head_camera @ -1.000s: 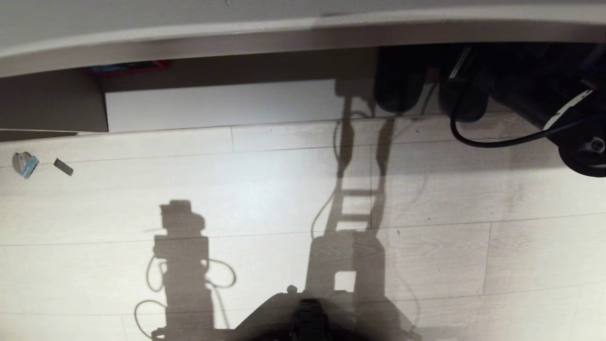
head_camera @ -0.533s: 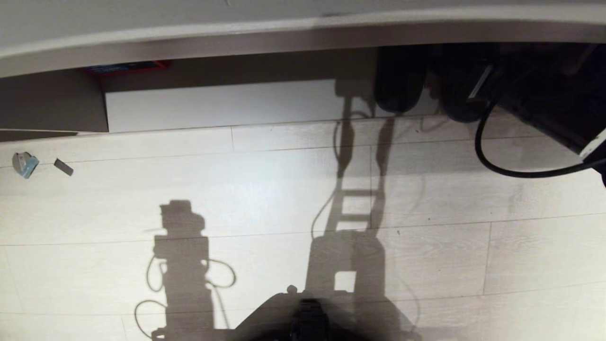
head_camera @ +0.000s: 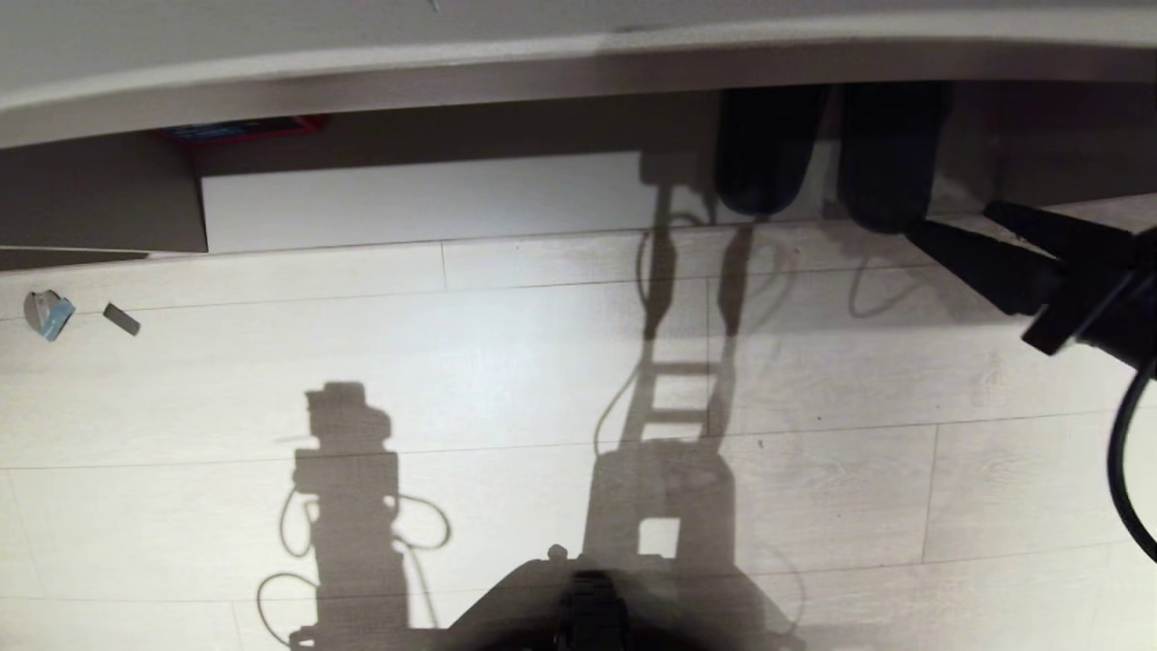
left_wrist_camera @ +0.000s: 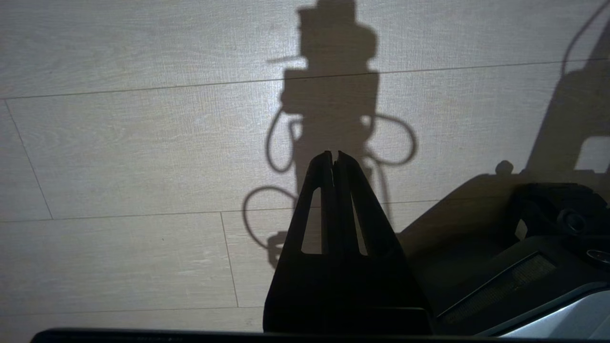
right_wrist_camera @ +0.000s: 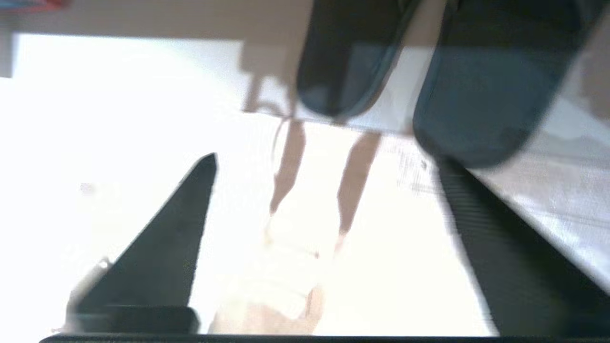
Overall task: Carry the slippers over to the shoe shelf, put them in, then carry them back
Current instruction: Pick up the slippers in the shoe cabinet
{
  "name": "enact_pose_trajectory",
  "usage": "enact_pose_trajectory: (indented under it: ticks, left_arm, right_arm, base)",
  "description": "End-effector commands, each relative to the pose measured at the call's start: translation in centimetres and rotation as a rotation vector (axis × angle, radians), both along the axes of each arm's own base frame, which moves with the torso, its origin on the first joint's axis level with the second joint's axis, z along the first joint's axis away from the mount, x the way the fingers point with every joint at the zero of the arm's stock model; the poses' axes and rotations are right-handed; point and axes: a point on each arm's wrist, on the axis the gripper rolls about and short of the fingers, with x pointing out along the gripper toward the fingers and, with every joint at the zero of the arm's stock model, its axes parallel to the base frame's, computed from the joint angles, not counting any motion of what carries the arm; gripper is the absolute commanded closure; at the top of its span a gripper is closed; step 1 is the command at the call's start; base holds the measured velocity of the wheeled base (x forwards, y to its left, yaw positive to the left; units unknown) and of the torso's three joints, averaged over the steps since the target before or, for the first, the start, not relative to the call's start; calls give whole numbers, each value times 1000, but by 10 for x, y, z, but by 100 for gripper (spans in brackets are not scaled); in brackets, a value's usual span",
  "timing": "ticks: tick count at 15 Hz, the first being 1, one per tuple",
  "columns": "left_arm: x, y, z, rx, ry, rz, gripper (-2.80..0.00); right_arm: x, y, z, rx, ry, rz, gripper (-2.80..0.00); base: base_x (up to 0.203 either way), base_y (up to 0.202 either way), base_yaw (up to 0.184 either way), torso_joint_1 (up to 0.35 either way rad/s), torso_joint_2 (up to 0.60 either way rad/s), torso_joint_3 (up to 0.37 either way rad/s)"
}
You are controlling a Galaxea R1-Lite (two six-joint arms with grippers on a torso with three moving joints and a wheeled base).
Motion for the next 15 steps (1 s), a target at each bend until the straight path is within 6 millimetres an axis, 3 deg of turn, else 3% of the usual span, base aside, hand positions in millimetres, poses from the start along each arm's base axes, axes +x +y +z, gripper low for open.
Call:
enact_pose_trajectory:
  ticks: [1, 5, 9, 12, 14, 15]
  left_arm:
    - [0, 0, 0, 0, 1, 0, 0]
    - [0, 0, 0, 0, 1, 0, 0]
    - [0, 0, 0, 0, 0, 0, 0]
    - [0, 0, 0, 0, 0, 0, 0]
    - [0, 0, 0, 0, 1, 0, 0]
    - [0, 0, 0, 0, 0, 0, 0]
  right_arm:
    - [-47, -11, 3, 28, -89, -3, 0]
    - [-107, -26, -11, 0, -73, -50, 0]
    - [-158, -39, -46, -32, -99, -122, 0]
    - [-181, -45, -77, -27, -94, -235, 0]
    - [-180, -46, -97, -30, -65, -308, 0]
    - [-180, -46, -96, -19, -95, -351, 0]
  base:
    - [0, 0, 0, 0, 0, 0]
    - [0, 0, 0, 0, 0, 0]
    - [0, 0, 0, 0, 0, 0]
    - [0, 0, 0, 0, 0, 0]
    - [0, 0, 0, 0, 0, 0]
    - [0, 0, 0, 0, 0, 0]
